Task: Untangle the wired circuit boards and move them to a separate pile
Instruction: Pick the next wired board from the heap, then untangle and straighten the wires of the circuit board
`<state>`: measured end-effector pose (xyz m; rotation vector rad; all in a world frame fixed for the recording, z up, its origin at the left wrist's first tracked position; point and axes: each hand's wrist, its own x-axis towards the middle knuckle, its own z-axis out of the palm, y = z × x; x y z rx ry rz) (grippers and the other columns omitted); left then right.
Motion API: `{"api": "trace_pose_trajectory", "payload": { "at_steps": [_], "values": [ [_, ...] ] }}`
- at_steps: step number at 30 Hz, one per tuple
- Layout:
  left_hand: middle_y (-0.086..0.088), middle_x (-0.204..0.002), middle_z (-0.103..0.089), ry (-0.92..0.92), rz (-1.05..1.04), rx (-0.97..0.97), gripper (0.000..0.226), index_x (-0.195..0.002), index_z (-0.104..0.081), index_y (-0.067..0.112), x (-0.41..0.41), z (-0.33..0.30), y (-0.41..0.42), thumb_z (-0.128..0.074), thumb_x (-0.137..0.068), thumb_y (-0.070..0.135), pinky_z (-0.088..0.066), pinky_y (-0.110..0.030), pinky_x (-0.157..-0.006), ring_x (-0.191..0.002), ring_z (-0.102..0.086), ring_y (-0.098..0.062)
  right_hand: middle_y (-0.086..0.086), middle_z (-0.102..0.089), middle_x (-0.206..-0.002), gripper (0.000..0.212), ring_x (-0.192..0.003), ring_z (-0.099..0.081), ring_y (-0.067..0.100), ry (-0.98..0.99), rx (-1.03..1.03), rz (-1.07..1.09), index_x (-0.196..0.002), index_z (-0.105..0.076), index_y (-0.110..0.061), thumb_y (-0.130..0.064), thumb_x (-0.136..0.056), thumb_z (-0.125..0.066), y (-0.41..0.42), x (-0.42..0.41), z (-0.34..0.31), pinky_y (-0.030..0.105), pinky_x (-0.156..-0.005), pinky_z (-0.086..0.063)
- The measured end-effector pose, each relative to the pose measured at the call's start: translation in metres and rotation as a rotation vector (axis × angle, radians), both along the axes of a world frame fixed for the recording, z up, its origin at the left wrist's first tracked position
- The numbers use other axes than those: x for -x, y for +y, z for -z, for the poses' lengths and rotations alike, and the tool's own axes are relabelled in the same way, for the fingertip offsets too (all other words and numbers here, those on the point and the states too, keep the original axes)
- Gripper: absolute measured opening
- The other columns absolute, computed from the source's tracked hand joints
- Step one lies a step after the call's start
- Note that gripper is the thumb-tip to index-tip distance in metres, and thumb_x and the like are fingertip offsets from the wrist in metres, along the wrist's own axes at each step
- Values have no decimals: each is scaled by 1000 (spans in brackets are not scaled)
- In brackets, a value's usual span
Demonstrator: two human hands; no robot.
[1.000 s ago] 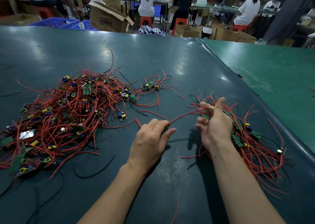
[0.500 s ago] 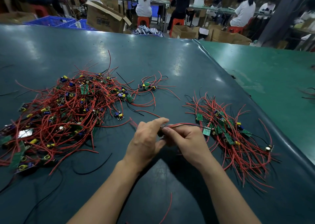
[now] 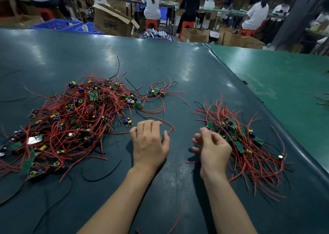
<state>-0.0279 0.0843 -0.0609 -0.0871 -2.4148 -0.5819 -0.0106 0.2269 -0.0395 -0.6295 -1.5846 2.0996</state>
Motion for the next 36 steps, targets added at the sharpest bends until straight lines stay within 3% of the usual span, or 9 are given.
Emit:
{"api": "trace_pose_trajectory", "payload": {
  "at_steps": [5,8,11,14,19,21,26,30,36],
  "values": [
    [-3,-91,-64,-7,36,-99,17,-93,-69,14,-2,-4,-2,-63,-81,25,-33,-39,-80,-90,-57,-30,0,-74,-85,13,-80,-68,20,92,-969,-264,-91,-74,-13,-19,-94,-63,-21,0,9,36,-75,-53],
    [-6,-89,-65,18,65,-230,11,-91,-68,10,-4,-13,-11,-65,-85,17,-42,-41,-81,-88,-58,-31,6,-73,-90,15,-86,-66,29,81,-1192,-294,-93,-73,-11,-19,-94,-61,-24,0,14,40,-76,-51],
    [-11,-85,-64,71,59,-243,5,-89,-67,5,-3,-37,-36,-68,-86,9,-45,-39,-79,-81,-58,-31,7,-71,-86,13,-82,-65,31,100,-1264,-269,-88,-71,-12,-19,-93,-62,-24,-2,16,40,-70,-51],
    [-14,-88,-67,1,-127,-164,10,-88,-68,8,2,-65,-84,-64,-88,16,-44,-40,-79,-86,-59,-34,5,-68,-81,14,-77,-63,30,107,-1306,-269,-84,-70,-12,-21,-92,-62,-26,-3,18,38,-65,-50],
    [-14,-109,-67,-579,-566,231,24,-107,-70,21,-5,-86,-160,-64,-88,35,-46,-40,-84,-102,-60,-36,3,-70,-82,12,-76,-65,26,115,-1268,-258,-85,-71,-13,-18,-91,-63,-26,-2,18,37,-67,-50],
    [-16,-117,-65,-734,-539,164,26,-112,-70,21,-8,-87,-169,-62,-91,33,-48,-42,-87,-107,-60,-39,3,-71,-83,12,-77,-65,25,113,-1255,-260,-85,-71,-11,-17,-92,-63,-25,-1,17,36,-68,-51],
    [-6,-101,-71,-727,-371,191,24,-103,-73,29,-22,-88,-169,-56,-94,43,-52,-38,-78,-95,-65,-32,3,-71,-83,13,-77,-65,25,93,-1226,-274,-86,-72,-10,-16,-92,-62,-25,-1,16,39,-71,-52],
    [-5,-120,-67,-873,-251,186,26,-117,-66,33,-25,-93,-167,-59,-92,37,-53,-40,-91,-108,-62,-30,1,-72,-84,14,-78,-65,23,72,-1202,-282,-88,-73,-10,-18,-93,-61,-25,-1,16,39,-72,-52],
    [-3,-98,-71,-1002,-210,184,17,-91,-71,20,-23,-97,-170,-72,-84,35,-55,-36,-83,-88,-65,-22,-2,-71,-83,13,-76,-64,19,53,-1158,-268,-86,-73,-12,-19,-92,-62,-24,-3,16,34,-70,-50]
  ]
}}
